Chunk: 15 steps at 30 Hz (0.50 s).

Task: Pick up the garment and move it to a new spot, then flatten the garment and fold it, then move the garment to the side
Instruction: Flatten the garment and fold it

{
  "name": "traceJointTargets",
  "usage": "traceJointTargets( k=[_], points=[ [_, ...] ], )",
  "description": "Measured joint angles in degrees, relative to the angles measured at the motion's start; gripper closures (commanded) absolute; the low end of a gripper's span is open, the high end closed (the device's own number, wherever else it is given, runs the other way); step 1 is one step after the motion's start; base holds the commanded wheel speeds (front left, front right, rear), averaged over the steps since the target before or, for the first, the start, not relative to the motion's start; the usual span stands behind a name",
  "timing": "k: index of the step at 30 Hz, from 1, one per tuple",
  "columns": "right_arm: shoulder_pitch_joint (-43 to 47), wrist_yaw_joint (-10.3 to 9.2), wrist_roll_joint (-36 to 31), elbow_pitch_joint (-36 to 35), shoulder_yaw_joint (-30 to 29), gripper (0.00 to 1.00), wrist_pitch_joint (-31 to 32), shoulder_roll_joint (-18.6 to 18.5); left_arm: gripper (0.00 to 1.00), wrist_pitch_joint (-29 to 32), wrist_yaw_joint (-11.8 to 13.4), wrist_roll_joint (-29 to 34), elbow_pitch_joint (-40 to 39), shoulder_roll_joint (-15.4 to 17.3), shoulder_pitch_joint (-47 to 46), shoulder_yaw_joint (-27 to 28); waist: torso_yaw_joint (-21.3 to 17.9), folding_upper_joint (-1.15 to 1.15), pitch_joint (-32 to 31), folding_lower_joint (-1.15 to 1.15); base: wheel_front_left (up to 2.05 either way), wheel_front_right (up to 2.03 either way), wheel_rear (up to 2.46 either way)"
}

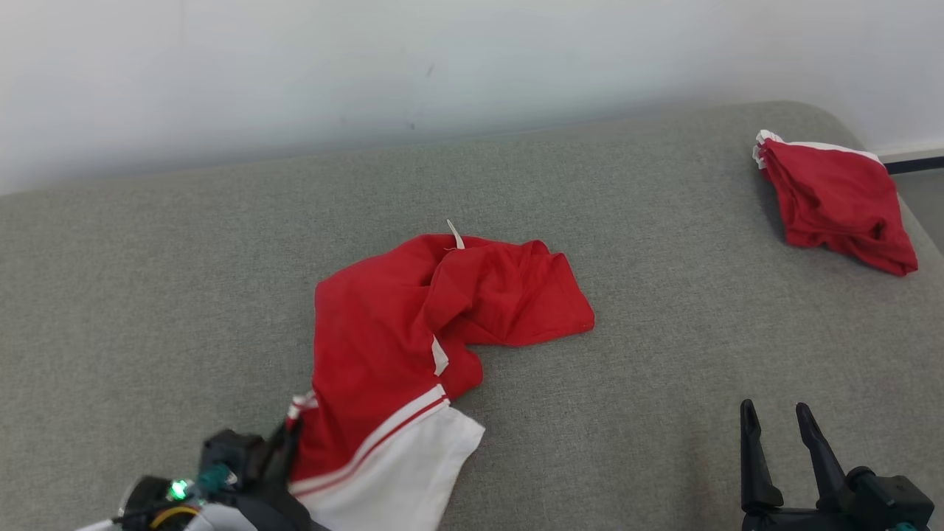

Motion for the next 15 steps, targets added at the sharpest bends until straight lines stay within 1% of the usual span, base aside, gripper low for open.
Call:
traceJointTargets(
  k=[4, 8, 12, 15],
  points=[
    [0.01, 0.0, 0.0, -0.02, -0.32, 0.0, -0.01, -0.01, 1.0, -2.24, 1.65, -0.03, -0.82, 2.27, -2.89, 2.93, 0.42, 0.0, -0.37, 0.0, 0.0, 0.0, 0.0],
    [0.02, 0.0, 0.0, 0.04, -0.09, 0.0, -0.1, 0.0, 1.0, -3.26, 3.58, -0.49, -1.62, 4.91, -4.05, 6.04, 0.54, 0.0, -0.76, 0.0, 0.0, 0.0, 0.0],
    [0.02, 0.0, 0.0, 0.1, 0.03, 0.0, -0.11, 0.0, 1.0, -3.55, 4.56, -1.2, -1.78, 5.82, -4.01, 7.89, 0.18, 0.0, -0.86, 0.0, 0.0, 0.0, 0.0],
    [0.02, 0.0, -0.14, 0.14, 0.01, 0.0, -0.14, -0.01, 1.0, -3.58, 4.58, -2.19, -0.15, 6.1, -3.19, 8.38, -0.24, 0.0, -0.92, 0.0, 0.0, 0.0, 0.0]
  ],
)
